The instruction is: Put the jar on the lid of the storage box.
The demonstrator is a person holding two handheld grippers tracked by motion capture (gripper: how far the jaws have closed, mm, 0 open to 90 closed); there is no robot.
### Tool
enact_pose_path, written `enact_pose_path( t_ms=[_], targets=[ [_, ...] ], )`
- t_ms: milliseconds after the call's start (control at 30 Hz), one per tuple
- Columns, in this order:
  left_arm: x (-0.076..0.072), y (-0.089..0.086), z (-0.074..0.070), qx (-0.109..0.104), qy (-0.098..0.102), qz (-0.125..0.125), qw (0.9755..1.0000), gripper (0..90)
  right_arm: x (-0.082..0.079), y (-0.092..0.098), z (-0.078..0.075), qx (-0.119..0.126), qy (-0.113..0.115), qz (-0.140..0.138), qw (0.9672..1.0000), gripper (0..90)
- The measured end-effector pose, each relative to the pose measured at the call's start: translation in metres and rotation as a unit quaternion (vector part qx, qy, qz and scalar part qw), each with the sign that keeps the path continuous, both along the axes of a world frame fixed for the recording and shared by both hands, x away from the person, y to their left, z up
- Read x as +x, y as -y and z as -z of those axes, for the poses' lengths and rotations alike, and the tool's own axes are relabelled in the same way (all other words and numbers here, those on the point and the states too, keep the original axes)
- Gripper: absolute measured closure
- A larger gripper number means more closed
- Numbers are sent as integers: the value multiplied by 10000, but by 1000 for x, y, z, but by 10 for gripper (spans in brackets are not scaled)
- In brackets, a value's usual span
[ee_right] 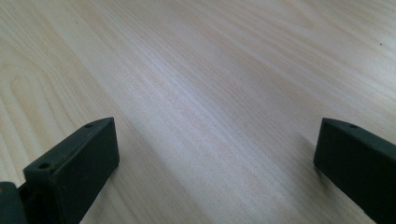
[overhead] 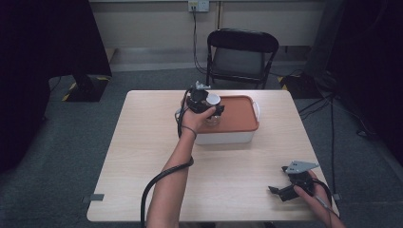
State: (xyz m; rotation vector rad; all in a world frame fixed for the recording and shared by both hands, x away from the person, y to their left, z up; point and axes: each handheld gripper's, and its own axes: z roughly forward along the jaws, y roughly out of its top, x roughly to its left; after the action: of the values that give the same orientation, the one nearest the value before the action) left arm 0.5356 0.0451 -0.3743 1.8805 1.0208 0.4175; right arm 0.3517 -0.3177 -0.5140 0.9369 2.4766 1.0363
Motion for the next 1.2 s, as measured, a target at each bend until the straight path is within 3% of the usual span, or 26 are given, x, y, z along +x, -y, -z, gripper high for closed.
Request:
enact_pose_path(
  t_ms=[467, 767, 1200],
  targets=[
    [-17, -13, -4, -177, 7, 34, 9998, 32, 0, 0, 0, -1, 4, -1, 10000, 0],
    [-29, -21, -3, -89, -1, 48, 9999, 32, 0, 0, 0, 1, -1, 1, 10000, 0],
    [-42, -28, 0, -123, 15, 83, 9999, 32, 0, 0, 0, -1, -4, 1, 10000, 0]
  ],
)
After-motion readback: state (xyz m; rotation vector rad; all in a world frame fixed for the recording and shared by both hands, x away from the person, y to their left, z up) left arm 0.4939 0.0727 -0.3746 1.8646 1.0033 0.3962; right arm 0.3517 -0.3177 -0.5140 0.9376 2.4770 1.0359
